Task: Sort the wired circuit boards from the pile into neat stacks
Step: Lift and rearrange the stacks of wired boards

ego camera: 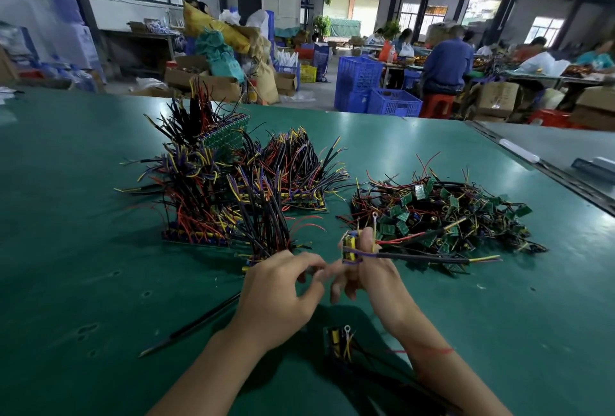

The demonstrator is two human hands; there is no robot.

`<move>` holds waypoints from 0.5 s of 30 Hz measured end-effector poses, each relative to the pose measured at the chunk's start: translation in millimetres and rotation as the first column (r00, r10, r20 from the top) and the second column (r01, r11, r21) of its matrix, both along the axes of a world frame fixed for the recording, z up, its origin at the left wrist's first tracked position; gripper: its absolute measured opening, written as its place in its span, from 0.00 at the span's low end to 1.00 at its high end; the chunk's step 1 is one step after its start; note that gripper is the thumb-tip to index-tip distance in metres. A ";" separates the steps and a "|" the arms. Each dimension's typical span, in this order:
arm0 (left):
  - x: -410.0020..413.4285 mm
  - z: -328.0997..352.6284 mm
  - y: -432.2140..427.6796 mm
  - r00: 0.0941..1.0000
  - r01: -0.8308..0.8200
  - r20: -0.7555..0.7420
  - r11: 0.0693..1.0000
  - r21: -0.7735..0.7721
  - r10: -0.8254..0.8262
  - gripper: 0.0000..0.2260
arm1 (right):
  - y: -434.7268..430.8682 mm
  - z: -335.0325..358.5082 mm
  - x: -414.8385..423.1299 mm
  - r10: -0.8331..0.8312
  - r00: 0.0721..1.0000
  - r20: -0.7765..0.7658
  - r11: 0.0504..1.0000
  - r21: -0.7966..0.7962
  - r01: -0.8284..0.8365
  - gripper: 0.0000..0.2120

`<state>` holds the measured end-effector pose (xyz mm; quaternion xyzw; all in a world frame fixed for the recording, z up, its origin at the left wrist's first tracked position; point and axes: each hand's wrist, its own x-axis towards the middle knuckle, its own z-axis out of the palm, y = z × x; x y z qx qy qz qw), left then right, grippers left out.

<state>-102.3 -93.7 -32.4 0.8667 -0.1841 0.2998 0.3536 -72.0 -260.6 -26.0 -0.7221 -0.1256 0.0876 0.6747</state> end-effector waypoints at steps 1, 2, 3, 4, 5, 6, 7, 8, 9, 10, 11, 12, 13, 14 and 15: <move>0.0 0.5 0.0 1.000 -0.014 -0.015 1.000 0.027 0.015 0.12 | -1.0 -1.0 -1.1 0.013 1.000 0.003 0.999 -0.030 -0.013 0.42; 0.1 1.2 -0.4 0.999 -0.023 -0.022 0.998 0.055 0.024 0.15 | -1.8 -1.6 -1.8 0.017 1.000 0.009 0.997 -0.072 -0.017 0.45; 0.3 2.0 -0.6 0.999 -0.027 -0.035 0.996 0.080 0.030 0.17 | -1.6 -1.3 -2.7 0.015 1.000 0.021 0.993 -0.115 -0.013 0.45; 0.8 3.0 0.0 0.997 -0.025 -0.068 0.994 0.105 0.032 0.20 | -1.2 -1.3 -3.2 0.022 0.999 0.034 0.989 -0.148 -0.016 0.43; 1.5 3.1 1.2 0.994 -0.019 -0.109 0.991 0.134 0.034 0.22 | -1.0 -1.2 -4.4 0.031 0.999 0.039 0.986 -0.168 -0.024 0.42; 1.6 3.4 2.8 0.989 -0.013 -0.146 0.986 0.169 0.038 0.24 | -0.9 -1.0 -5.3 0.047 0.998 0.033 0.983 -0.181 -0.040 0.40; 1.7 2.8 4.7 0.985 -0.012 -0.165 0.979 0.205 0.046 0.24 | -0.6 -0.7 -6.2 0.059 0.998 0.020 0.979 -0.197 -0.054 0.38; 1.8 2.2 6.5 0.983 -0.016 -0.171 0.969 0.246 0.060 0.23 | -0.2 -1.4 -6.2 0.070 0.998 0.005 0.974 -0.218 -0.067 0.37; 2.1 1.8 7.8 0.981 -0.024 -0.175 0.956 0.292 0.078 0.22 | 0.5 -1.6 -6.0 0.076 0.997 -0.006 0.968 -0.240 -0.075 0.38; 2.5 2.1 8.2 0.979 -0.036 -0.176 0.940 0.339 0.102 0.22 | 1.3 -1.9 -5.4 0.078 0.997 -0.008 0.963 -0.257 -0.078 0.39; 2.9 2.2 8.4 0.976 -0.049 -0.177 0.922 0.384 0.126 0.21 | 1.6 -2.2 -4.8 0.081 0.997 -0.009 0.961 -0.266 -0.080 0.40; 3.8 2.1 8.0 0.973 -0.057 -0.180 0.905 0.422 0.145 0.20 | 2.0 -2.8 -3.9 0.082 0.997 -0.010 0.960 -0.267 -0.082 0.40; 4.3 2.2 7.3 0.970 -0.058 -0.185 0.890 0.453 0.158 0.19 | 2.0 -2.9 -3.7 0.084 0.996 -0.013 0.961 -0.262 -0.084 0.40; 4.7 2.6 6.5 0.968 -0.054 -0.191 0.878 0.475 0.163 0.17 | 2.1 -3.2 -3.3 0.085 0.996 -0.016 0.963 -0.257 -0.086 0.40; 4.5 3.2 5.8 0.966 -0.048 -0.199 0.870 0.490 0.166 0.16 | 2.1 -3.4 -3.3 0.087 0.996 -0.020 0.963 -0.253 -0.089 0.41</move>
